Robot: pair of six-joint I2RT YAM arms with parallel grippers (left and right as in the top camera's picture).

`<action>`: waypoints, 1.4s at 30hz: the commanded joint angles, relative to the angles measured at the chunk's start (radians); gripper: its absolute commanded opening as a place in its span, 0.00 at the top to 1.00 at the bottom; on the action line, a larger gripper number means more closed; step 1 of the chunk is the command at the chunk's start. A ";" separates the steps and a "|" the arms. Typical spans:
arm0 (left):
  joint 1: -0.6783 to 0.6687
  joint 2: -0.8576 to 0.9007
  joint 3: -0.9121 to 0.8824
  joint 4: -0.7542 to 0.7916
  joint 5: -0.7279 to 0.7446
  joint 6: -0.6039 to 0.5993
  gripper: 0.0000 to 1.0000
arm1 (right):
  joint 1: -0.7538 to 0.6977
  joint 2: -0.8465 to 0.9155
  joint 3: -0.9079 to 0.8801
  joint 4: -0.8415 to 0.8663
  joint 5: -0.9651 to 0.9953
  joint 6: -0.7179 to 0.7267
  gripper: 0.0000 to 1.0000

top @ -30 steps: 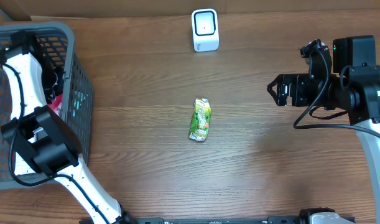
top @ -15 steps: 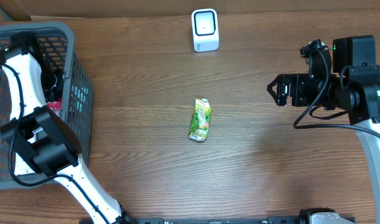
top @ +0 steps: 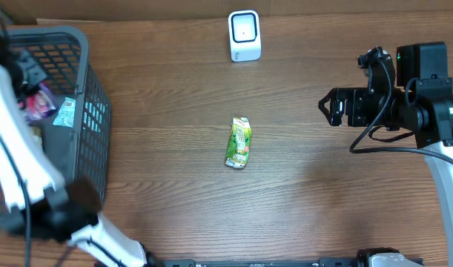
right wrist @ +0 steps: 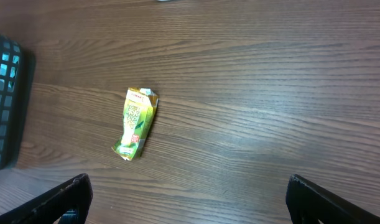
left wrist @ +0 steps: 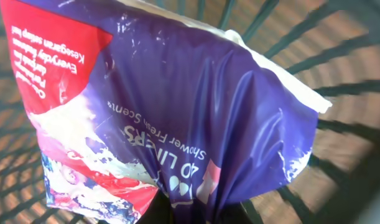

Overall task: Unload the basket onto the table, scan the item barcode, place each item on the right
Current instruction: 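Place the purple pad pack left of the green tea carton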

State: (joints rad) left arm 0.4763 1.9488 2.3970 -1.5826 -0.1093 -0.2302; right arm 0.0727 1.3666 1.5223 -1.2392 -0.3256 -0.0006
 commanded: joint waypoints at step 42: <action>-0.932 0.090 -0.742 0.452 0.085 -0.292 0.70 | 0.005 0.005 0.022 0.003 -0.009 -0.008 0.00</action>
State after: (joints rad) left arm -0.4412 2.0396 1.6478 -1.1404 -0.0700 -0.5262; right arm 0.0727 1.3674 1.5223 -1.2415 -0.3260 -0.0010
